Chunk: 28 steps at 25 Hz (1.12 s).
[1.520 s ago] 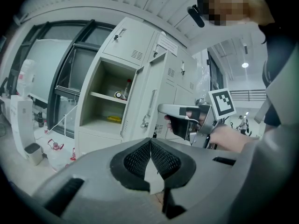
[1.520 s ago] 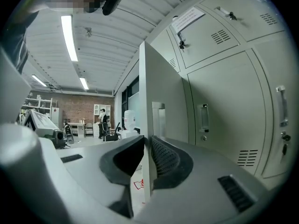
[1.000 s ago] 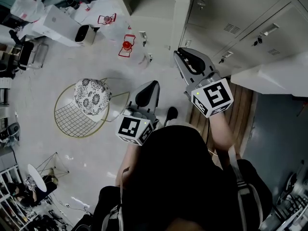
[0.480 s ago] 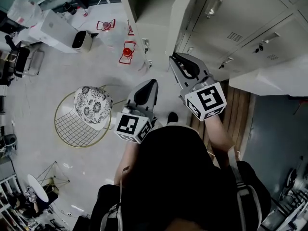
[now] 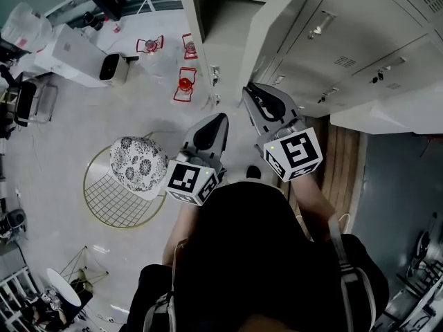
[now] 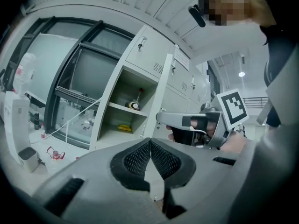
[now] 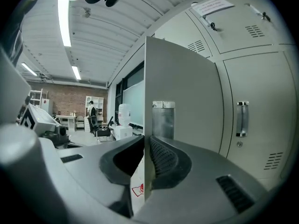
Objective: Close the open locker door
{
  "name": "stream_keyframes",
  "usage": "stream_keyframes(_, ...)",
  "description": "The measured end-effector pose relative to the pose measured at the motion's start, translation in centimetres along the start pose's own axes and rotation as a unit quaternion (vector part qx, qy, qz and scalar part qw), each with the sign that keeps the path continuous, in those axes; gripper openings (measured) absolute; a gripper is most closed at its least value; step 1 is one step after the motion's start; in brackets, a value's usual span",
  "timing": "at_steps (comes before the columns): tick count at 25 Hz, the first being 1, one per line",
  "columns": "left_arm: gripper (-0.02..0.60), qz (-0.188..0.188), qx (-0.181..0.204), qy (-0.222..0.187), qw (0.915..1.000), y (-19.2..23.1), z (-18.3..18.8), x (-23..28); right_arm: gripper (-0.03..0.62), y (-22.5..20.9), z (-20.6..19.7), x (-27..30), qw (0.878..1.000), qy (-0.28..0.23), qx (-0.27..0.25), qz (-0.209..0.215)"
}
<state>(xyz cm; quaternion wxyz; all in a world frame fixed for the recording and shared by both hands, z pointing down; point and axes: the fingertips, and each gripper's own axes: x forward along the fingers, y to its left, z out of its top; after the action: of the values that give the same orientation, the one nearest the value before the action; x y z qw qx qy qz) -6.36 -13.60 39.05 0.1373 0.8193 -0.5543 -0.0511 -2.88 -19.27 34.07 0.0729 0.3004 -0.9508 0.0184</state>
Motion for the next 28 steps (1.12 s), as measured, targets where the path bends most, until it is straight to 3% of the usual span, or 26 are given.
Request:
stream_keyframes(19, 0.018, -0.089, 0.007, 0.012, 0.9959, 8.2, 2.5, 1.0, 0.041, 0.9, 1.2, 8.0, 0.995, 0.005, 0.008, -0.103)
stream_keyframes(28, 0.018, -0.105, 0.002, 0.021, 0.9942, 11.1, 3.1, 2.0, 0.041, 0.3, 1.6, 11.3, 0.991, 0.004, 0.01, -0.132)
